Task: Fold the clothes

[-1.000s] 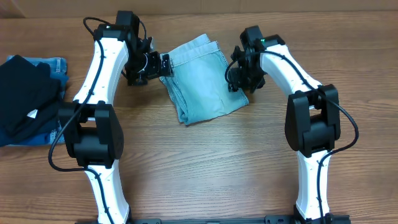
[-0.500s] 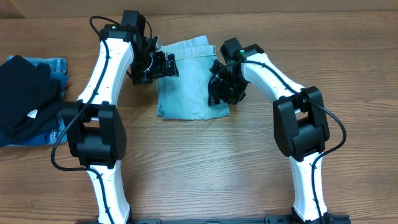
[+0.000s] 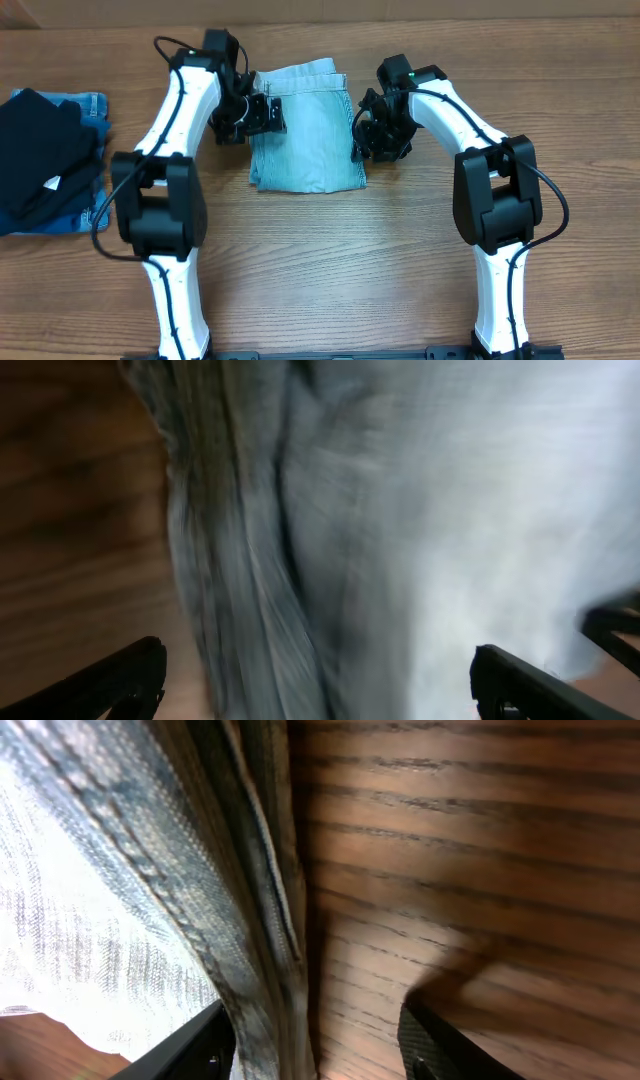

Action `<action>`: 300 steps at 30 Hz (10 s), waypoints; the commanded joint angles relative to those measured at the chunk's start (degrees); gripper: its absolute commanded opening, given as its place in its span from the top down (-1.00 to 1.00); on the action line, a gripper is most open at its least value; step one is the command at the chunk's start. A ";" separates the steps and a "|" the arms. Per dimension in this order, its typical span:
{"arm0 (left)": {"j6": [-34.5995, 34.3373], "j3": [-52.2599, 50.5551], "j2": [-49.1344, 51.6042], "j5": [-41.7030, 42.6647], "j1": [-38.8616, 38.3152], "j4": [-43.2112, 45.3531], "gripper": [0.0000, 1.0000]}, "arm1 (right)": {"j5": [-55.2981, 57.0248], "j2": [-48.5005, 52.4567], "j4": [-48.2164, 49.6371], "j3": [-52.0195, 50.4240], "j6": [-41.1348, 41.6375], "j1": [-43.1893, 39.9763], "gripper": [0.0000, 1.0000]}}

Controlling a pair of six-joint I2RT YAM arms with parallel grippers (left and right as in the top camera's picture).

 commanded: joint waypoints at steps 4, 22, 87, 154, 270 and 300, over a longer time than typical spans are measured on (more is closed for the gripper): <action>0.02 -0.96 7.21 13.11 -0.31 7.06 -1.00 | 0.48 0.35 -0.37 -0.46 0.22 0.33 -0.11; 0.31 -0.09 11.13 23.52 -4.57 13.49 0.92 | 0.52 0.33 -2.29 -0.15 -0.02 0.31 0.01; 46.99 5.25 -28.06 -10.91 39.58 -0.98 0.92 | 9.57 -13.49 -20.94 17.66 -0.85 -13.79 0.02; 20.28 5.25 -30.23 1.18 17.51 -5.55 -1.00 | 9.38 -22.32 -8.20 18.25 -0.74 -17.81 -1.00; 22.21 -63.12 -64.94 -7.78 13.44 23.67 -1.00 | 23.30 -132.52 59.82 -104.26 -2.14 -17.90 -1.00; 28.02 -108.98 -130.46 -18.49 5.35 59.89 -1.00 | 23.30 -132.52 59.82 -104.26 -2.14 -17.90 -1.00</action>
